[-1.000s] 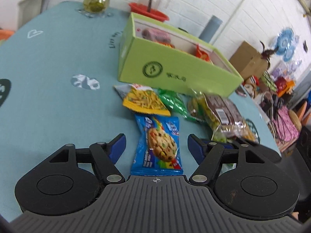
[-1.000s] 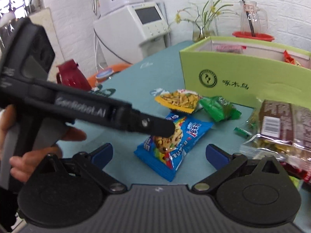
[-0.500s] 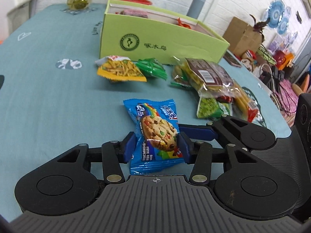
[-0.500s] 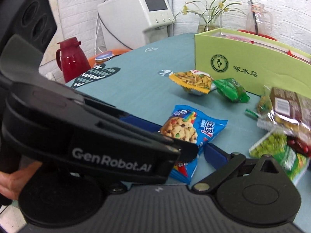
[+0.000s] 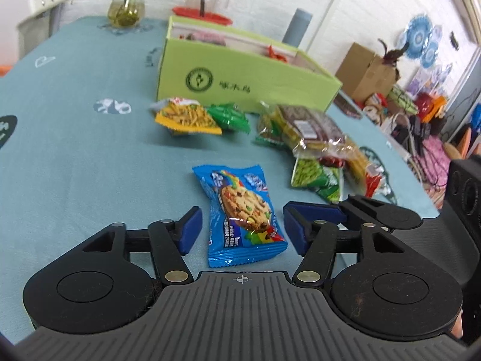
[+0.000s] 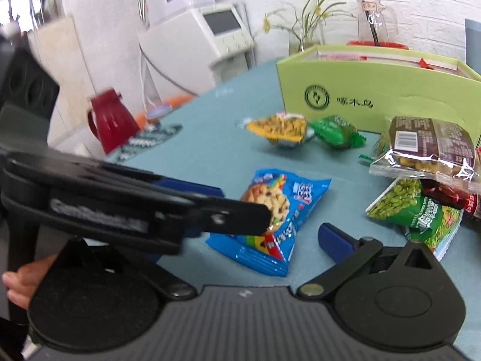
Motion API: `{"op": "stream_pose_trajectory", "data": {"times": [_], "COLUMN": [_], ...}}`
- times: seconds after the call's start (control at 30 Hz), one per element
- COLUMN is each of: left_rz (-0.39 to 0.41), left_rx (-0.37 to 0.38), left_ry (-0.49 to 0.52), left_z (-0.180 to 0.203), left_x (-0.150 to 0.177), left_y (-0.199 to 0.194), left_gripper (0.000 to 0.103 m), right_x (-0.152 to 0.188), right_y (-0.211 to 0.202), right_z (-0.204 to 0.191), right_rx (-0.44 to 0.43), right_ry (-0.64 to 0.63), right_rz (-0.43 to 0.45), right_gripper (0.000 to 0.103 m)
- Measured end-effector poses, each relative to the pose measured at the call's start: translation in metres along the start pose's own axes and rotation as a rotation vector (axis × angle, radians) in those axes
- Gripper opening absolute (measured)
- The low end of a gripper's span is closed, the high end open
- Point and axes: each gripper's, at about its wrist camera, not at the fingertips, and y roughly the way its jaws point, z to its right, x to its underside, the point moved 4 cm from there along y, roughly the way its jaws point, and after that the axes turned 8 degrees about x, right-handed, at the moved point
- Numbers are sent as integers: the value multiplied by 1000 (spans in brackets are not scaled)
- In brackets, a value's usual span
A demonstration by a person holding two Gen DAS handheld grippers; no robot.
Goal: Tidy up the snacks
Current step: 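Grasp the blue cookie packet with the left gripper and lift it, then lower the blue packet into the green box and open the left gripper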
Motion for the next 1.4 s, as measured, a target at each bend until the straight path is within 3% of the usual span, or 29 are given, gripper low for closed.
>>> {"op": "stream_pose_trajectory", "data": {"times": [0.07,0.17,0.23,0.27,0.3,0.37,0.67,0.93,1.17,1.23,1.4], "left_rz": [1,-42,-58,-58,-61,-66,21,92,72,53,3], "left_rx": [-17,-44,-21,-20,-3,-8,30,52,27,16,-14], "left_ry": [18,14,1,12,12,3,34,126,134,138,136], "left_z": [-1,-5,-7,-6,-5,-4,25,48,32,24,2], "left_x": [-3,-1,2,3,3,3,-28,-123,-208,-221,-230], "left_y": [2,16,22,23,23,21,2,37,108,128,168], "left_gripper": [54,46,37,29,21,19,18,18,18,18,18], "right_x": [-1,-2,-1,0,0,-2,-31,-112,-182,-191,-197], "right_y": [4,12,13,12,9,5,-28,-15,40,59,98], "right_z": [-2,-6,-9,-9,-11,-13,-3,47,108,120,138], "right_rx": [18,31,37,40,39,41,77,179,197,175,161], "right_ry": [-14,-48,-83,-98,-116,-133,-135,-205,-201,-189,-177], "right_rz": [-5,-18,-17,-13,0,-2,123,209,165,138,74], "right_gripper": [102,102,102,96,69,67,67,67,69,76,78]}}
